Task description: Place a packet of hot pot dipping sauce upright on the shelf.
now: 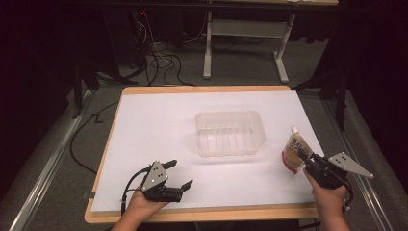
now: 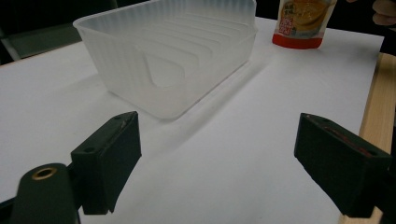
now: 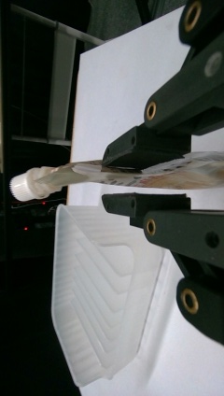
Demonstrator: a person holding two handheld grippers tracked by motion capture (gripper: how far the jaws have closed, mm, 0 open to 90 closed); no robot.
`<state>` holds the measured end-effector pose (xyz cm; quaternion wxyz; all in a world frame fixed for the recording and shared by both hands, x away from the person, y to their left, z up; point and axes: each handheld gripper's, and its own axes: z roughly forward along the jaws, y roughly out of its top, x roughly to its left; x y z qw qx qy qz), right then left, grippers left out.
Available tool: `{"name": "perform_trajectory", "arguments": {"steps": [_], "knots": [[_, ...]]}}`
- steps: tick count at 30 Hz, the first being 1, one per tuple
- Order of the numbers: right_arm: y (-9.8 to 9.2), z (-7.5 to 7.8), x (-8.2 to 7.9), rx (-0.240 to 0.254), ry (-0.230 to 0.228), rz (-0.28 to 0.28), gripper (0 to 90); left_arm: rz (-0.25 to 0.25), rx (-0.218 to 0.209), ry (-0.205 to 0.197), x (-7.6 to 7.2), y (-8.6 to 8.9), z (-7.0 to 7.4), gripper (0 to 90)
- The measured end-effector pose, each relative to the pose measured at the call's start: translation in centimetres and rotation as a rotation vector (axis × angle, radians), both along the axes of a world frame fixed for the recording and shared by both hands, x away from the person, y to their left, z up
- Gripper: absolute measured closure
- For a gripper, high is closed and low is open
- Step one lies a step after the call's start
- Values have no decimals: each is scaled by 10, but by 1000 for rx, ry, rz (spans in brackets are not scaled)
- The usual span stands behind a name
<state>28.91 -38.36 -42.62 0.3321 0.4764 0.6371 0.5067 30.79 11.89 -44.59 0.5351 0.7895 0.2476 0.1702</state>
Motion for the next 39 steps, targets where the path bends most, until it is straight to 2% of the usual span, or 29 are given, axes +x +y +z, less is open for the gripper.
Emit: {"name": "perform_trajectory", "arguments": {"steps": [3,7,12,17,23,29,35,39], "knots": [[0,-3,3,-3,24,-2,763,3,-10,-3,0,3,1,154],[1,-7,6,-29,54,-25,897,-2,-14,-15,0,6,3,154],[2,-5,6,-32,63,-30,900,-3,-12,-18,-1,7,3,154],[6,-1,5,8,68,-53,900,-5,-8,-29,-2,5,4,154],[13,10,0,32,36,-71,900,17,-6,-31,0,6,4,153],[24,28,-10,54,-17,-52,900,50,-1,-35,2,8,2,153],[33,38,-11,88,-33,-31,900,78,0,-32,3,10,2,151],[39,47,-9,90,-46,-15,900,86,-2,-30,3,11,2,149]]}}
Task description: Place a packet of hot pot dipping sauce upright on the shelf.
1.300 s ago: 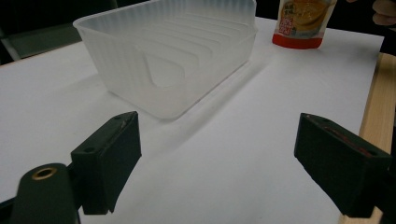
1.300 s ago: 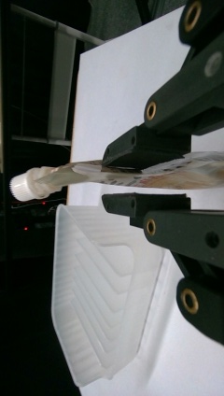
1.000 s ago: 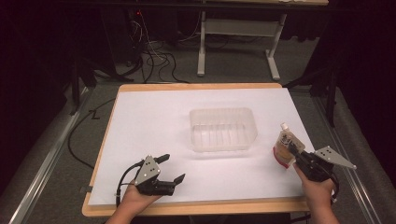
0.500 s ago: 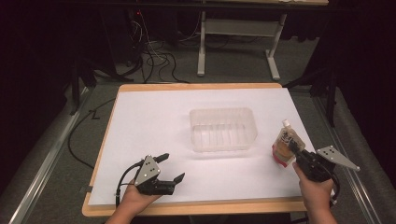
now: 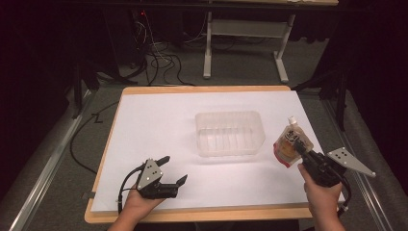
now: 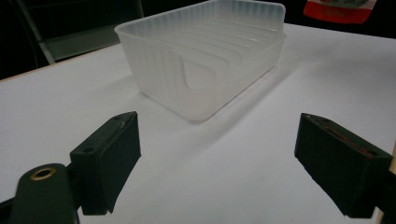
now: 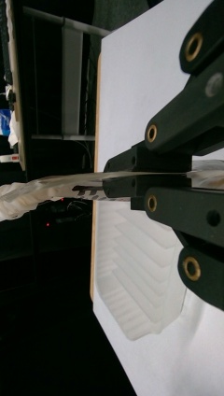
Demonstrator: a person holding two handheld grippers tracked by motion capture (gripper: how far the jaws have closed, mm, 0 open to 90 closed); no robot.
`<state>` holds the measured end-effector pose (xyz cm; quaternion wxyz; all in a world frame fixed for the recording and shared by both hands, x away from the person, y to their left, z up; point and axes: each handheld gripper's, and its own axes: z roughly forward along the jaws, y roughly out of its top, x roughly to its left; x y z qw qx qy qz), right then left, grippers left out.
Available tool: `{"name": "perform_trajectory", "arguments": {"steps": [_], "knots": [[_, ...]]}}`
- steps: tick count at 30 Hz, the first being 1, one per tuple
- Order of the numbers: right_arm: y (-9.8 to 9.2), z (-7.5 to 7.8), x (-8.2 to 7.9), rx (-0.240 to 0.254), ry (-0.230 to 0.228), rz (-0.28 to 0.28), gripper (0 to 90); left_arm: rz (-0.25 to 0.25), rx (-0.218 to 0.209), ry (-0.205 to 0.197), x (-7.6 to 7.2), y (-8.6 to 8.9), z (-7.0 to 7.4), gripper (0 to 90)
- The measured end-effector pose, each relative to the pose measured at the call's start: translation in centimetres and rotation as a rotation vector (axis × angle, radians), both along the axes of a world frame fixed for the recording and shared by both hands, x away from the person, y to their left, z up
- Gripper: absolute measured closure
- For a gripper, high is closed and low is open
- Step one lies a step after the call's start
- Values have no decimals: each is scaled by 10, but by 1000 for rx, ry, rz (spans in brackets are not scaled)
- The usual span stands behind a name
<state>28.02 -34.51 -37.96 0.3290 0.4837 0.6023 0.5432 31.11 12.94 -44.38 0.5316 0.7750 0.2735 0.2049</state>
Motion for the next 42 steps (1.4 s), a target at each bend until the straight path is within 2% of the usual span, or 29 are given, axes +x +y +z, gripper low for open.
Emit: {"name": "perform_trajectory", "arguments": {"steps": [10,19,31,42], "knots": [[13,17,8,40,-13,29,900,2,-1,0,1,1,0,148],[31,25,14,59,-12,62,900,-2,3,-2,0,2,0,148],[55,11,31,40,42,97,900,-14,12,-7,0,2,0,147],[69,-1,42,25,82,90,900,-21,10,-13,0,2,0,147]]}}
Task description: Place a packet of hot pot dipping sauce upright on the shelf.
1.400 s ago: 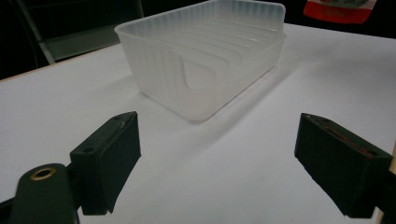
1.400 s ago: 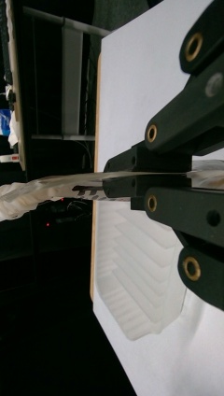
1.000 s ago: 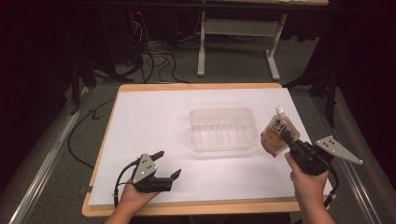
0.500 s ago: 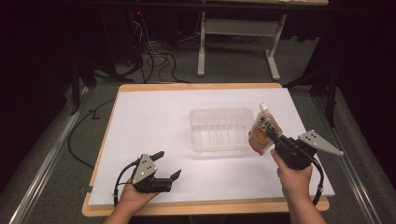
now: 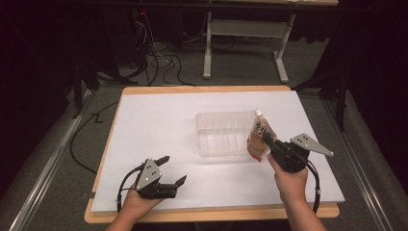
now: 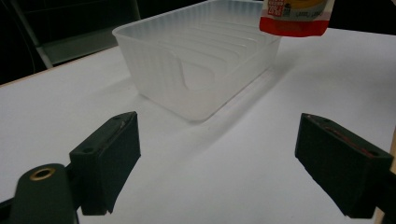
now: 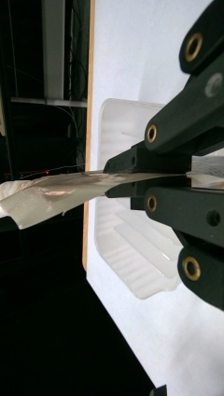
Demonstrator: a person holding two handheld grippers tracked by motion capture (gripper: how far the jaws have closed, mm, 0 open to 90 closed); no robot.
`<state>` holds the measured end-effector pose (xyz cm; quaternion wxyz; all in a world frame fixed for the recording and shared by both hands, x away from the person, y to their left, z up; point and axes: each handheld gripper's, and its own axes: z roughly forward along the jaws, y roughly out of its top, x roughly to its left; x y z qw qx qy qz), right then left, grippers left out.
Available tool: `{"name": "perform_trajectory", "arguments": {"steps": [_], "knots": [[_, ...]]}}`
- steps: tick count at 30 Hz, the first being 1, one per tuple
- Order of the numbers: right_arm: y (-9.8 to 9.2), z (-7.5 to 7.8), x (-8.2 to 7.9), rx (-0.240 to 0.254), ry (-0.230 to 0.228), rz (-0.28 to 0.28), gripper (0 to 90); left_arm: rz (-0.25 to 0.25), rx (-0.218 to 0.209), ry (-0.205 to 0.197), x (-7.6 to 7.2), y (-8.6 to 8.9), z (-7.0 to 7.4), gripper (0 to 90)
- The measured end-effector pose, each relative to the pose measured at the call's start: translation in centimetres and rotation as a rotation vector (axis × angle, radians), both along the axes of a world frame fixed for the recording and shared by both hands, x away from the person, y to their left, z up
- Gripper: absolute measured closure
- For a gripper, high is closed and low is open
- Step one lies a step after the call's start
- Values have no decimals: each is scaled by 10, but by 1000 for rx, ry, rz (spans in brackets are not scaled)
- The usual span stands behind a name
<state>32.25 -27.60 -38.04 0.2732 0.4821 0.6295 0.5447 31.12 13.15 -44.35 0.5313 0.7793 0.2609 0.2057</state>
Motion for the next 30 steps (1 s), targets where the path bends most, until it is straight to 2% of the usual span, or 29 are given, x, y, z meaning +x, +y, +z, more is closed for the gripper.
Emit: {"name": "perform_trajectory", "arguments": {"steps": [12,30], "knots": [[3,-4,11,-10,14,-20,900,-10,2,-3,0,-1,0,146],[7,-5,39,-20,34,-58,900,-20,5,-5,-1,-1,0,146]]}}
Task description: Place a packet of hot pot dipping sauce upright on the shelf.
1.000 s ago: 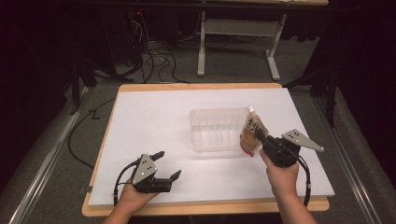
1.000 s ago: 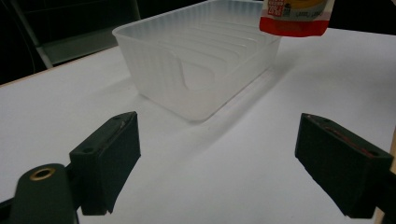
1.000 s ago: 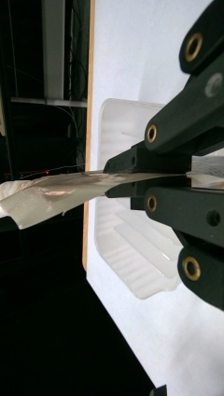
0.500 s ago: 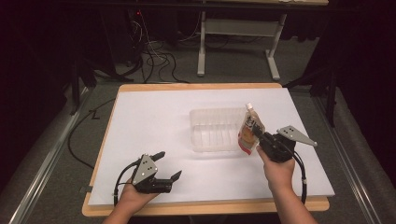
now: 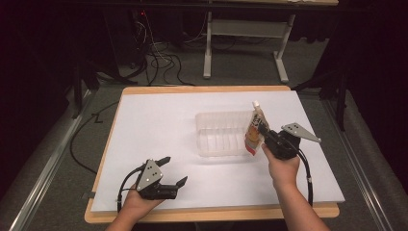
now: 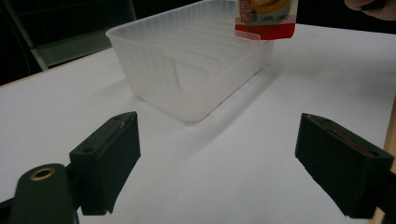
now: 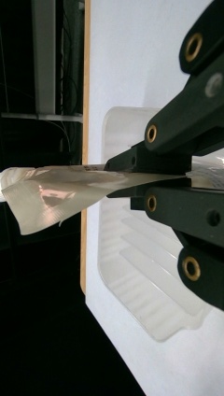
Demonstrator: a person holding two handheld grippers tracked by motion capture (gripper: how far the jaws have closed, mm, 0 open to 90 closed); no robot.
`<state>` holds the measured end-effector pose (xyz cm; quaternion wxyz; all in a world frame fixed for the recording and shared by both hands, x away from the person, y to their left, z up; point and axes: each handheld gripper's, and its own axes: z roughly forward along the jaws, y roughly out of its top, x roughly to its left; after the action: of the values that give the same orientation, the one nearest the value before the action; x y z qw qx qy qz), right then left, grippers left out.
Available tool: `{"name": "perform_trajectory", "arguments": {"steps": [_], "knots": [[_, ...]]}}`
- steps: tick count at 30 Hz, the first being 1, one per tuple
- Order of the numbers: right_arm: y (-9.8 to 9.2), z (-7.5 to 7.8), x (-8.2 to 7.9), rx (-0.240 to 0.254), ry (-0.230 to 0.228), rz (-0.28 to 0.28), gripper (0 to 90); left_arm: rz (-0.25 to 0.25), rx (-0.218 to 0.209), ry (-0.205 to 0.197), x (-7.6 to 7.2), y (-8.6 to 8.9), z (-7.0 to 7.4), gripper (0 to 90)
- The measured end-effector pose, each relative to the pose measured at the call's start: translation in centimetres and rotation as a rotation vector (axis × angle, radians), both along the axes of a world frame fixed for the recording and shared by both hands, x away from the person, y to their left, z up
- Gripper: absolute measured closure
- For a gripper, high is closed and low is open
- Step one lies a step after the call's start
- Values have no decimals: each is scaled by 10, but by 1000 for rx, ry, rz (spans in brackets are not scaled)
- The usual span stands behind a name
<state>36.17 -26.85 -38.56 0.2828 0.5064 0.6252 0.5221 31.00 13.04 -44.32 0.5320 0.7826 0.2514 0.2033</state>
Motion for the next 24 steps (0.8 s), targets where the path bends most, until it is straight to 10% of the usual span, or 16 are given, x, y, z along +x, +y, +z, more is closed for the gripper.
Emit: {"name": "perform_trajectory", "arguments": {"steps": [24], "knots": [[9,-4,35,-16,-2,-47,900,-1,-1,-1,1,1,0,146]]}}
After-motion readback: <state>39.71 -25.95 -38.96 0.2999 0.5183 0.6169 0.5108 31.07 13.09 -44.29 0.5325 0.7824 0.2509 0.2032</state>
